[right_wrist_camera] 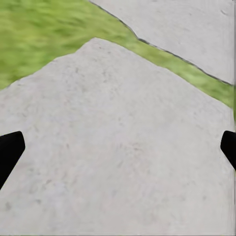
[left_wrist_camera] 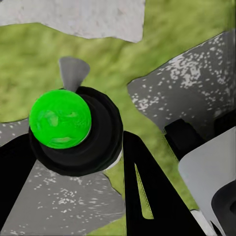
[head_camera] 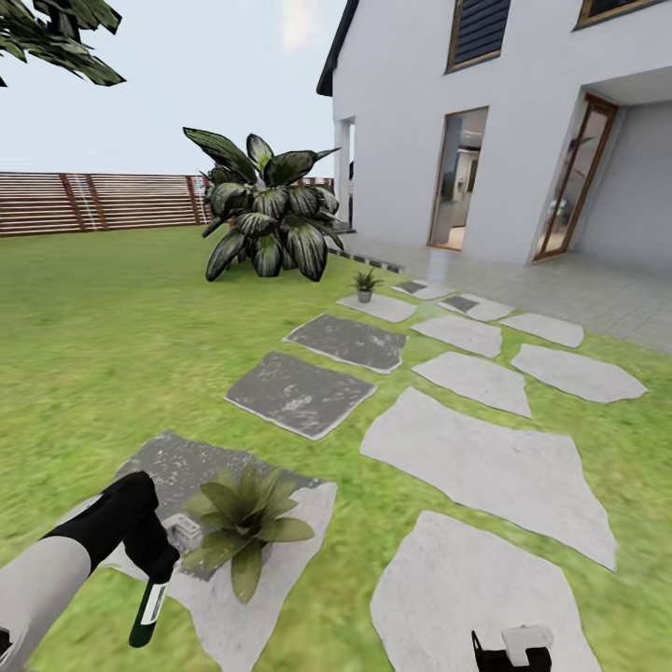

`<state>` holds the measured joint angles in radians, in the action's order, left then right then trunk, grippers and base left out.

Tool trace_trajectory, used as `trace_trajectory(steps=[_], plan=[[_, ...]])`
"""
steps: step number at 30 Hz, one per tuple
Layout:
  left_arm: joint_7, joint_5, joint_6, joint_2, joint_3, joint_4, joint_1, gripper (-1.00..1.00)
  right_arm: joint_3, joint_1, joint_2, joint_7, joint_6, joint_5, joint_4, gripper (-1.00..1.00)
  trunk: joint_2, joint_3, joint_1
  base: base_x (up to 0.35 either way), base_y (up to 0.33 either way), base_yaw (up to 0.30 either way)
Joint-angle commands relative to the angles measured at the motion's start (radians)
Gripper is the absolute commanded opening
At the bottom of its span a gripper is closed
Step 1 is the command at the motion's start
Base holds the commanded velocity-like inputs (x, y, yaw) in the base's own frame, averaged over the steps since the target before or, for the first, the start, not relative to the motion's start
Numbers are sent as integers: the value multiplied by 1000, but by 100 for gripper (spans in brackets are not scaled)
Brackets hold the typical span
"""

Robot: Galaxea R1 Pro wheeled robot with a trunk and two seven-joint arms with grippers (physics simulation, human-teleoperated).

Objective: Pick up the pesticide atomizer in the garden and spray insectifuge to fully cover both potted plants in the garden.

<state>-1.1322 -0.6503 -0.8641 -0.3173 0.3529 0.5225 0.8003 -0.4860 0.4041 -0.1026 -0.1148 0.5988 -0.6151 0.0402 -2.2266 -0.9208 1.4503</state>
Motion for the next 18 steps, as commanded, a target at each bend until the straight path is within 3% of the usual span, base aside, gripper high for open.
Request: trace_trajectory(steps=[1, 8, 18], plan=[[-9, -8, -6, -1, 3, 2, 1, -100, -3, 1, 0, -8, 2, -11, -2, 100, 0, -1, 0, 204, -222, 9], [-9, -8, -6, 0, 3, 4, 3, -100, -3, 1, 1, -8, 2, -11, -2, 100, 0, -1, 0, 93, -252, 207], [-9, -8, -16, 0, 2, 4, 6, -100, -3, 1, 1, -8, 2, -11, -2, 100, 0, -1, 0, -86, -272, 277]])
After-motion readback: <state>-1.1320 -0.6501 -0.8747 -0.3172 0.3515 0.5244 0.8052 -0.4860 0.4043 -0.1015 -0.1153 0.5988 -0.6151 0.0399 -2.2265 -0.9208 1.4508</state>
